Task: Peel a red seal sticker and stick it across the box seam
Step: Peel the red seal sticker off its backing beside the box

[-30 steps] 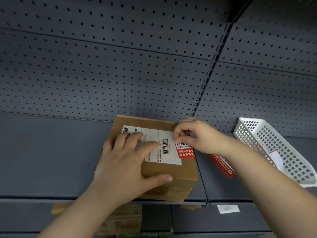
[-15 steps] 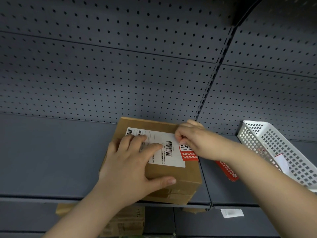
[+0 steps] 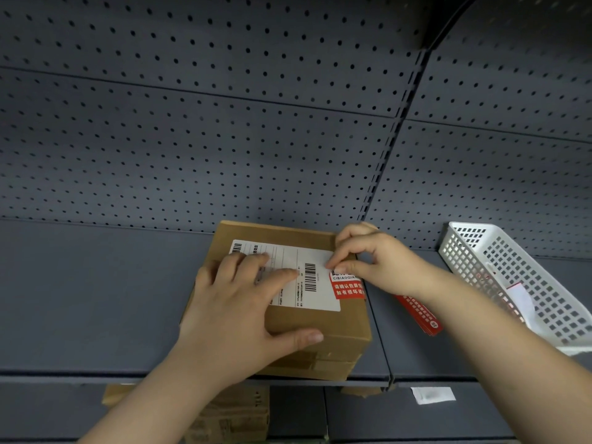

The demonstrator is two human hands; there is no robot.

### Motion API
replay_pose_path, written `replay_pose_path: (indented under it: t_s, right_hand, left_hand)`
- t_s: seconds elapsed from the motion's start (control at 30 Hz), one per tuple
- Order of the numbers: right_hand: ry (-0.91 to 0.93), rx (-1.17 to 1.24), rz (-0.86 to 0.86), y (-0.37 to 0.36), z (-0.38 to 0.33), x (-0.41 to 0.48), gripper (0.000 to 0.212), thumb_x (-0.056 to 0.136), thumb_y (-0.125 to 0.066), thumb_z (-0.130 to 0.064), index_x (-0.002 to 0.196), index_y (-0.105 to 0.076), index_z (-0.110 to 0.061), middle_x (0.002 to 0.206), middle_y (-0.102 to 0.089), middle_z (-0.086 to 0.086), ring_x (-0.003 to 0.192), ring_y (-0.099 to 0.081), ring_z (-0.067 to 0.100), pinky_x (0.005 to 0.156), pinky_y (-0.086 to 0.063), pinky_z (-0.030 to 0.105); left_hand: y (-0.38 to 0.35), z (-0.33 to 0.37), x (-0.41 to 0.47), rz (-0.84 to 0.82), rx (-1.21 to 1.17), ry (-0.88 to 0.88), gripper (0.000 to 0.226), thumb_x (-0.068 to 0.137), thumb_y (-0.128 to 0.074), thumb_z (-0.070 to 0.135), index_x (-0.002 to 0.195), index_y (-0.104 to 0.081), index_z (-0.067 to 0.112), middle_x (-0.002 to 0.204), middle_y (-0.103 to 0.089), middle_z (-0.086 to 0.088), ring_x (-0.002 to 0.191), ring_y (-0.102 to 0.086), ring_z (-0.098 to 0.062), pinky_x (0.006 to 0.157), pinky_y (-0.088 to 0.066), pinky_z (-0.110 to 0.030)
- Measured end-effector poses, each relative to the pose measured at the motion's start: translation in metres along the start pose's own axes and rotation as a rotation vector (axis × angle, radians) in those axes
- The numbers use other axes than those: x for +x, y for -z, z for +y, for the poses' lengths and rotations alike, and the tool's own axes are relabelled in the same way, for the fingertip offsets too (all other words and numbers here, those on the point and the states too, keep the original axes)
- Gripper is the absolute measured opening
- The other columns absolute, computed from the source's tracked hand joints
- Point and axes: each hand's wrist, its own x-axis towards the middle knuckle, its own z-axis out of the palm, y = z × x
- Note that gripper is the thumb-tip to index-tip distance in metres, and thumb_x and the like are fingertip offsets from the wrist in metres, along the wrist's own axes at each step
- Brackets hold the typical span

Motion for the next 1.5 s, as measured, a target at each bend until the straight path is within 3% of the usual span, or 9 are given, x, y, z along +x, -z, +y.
replay_pose_path:
  t_s: [0.17,0.37,0.53,0.87,0.97,1.1,1.23,1.5]
  right_hand:
    - [0.025,-0.004,0.087,-0.008,0.002,-0.001,0.004,0.080,-0.071,-0.017,0.084,-0.071,-0.018,0.089,-0.060,-0.007,0.092,-0.049,0.007,0.090,-0.036,0.023]
    - [0.063,0.042,0.115,-0.009,0.007,-0.006,0.001,0.083,-0.067,-0.015,0.084,-0.068,-0.015,0.091,-0.059,-0.012,0.093,-0.053,0.012,0.093,-0.037,0.031]
    - [0.069,0.118,0.099,-0.003,0.009,-0.013,0.005,0.084,-0.066,-0.008,0.085,-0.068,-0.013,0.093,-0.062,0.000,0.096,-0.058,0.019,0.093,-0.046,0.041]
    - [0.061,0.136,0.113,-0.006,0.013,-0.020,0.003,0.086,-0.064,-0.019,0.088,-0.067,-0.018,0.093,-0.061,-0.011,0.100,-0.056,0.014,0.094,-0.044,0.039]
    - [0.035,0.182,0.092,-0.002,0.013,-0.020,0.009,0.083,-0.069,-0.018,0.092,-0.068,-0.016,0.098,-0.064,-0.003,0.101,-0.058,0.017,0.096,-0.045,0.041]
    - [-0.022,0.129,-0.039,0.006,0.008,-0.016,0.035,0.077,-0.075,-0.020,0.110,-0.065,-0.023,0.111,-0.060,-0.005,0.109,-0.051,0.013,0.100,-0.039,0.025]
    - [0.016,0.025,-0.073,0.005,0.001,-0.009,0.015,0.080,-0.072,-0.022,0.095,-0.073,-0.025,0.109,-0.059,-0.002,0.108,-0.045,0.012,0.097,-0.030,0.015]
    - [0.093,0.191,0.046,-0.005,0.009,-0.015,0.007,0.079,-0.071,-0.005,0.081,-0.075,-0.010,0.098,-0.065,0.005,0.099,-0.059,0.012,0.089,-0.048,0.021]
  left_hand:
    - [-0.001,0.000,0.000,0.001,-0.003,0.015,0.088,0.064,-0.027,0.096,0.129,-0.051,0.043,0.135,-0.053,0.001,0.125,-0.041,-0.027,0.099,-0.033,-0.052]
    - [0.000,0.001,0.002,0.010,-0.014,0.029,0.093,0.057,-0.023,0.099,0.129,-0.049,0.046,0.136,-0.049,0.007,0.127,-0.034,-0.022,0.104,-0.025,-0.047]
    - [-0.001,0.002,0.002,0.010,-0.002,0.033,0.091,0.058,-0.023,0.098,0.127,-0.051,0.046,0.133,-0.052,0.006,0.126,-0.036,-0.022,0.102,-0.028,-0.049]
    - [-0.001,0.003,0.003,0.001,0.043,0.042,0.093,0.057,-0.020,0.099,0.128,-0.050,0.048,0.133,-0.052,0.006,0.126,-0.036,-0.022,0.103,-0.029,-0.049]
    - [-0.001,0.002,0.003,-0.002,0.041,0.043,0.093,0.057,-0.020,0.099,0.128,-0.049,0.048,0.133,-0.052,0.006,0.127,-0.036,-0.022,0.104,-0.028,-0.048]
    - [0.000,0.003,0.002,-0.003,0.045,0.041,0.095,0.056,-0.018,0.100,0.130,-0.047,0.048,0.136,-0.050,0.006,0.129,-0.034,-0.022,0.106,-0.027,-0.049]
    - [0.001,0.003,0.002,-0.001,0.046,0.037,0.095,0.056,-0.017,0.100,0.131,-0.046,0.049,0.136,-0.049,0.007,0.129,-0.032,-0.021,0.106,-0.025,-0.048]
    - [0.000,0.002,0.002,-0.001,0.033,0.047,0.093,0.057,-0.020,0.099,0.128,-0.050,0.047,0.133,-0.052,0.006,0.128,-0.036,-0.022,0.104,-0.028,-0.049]
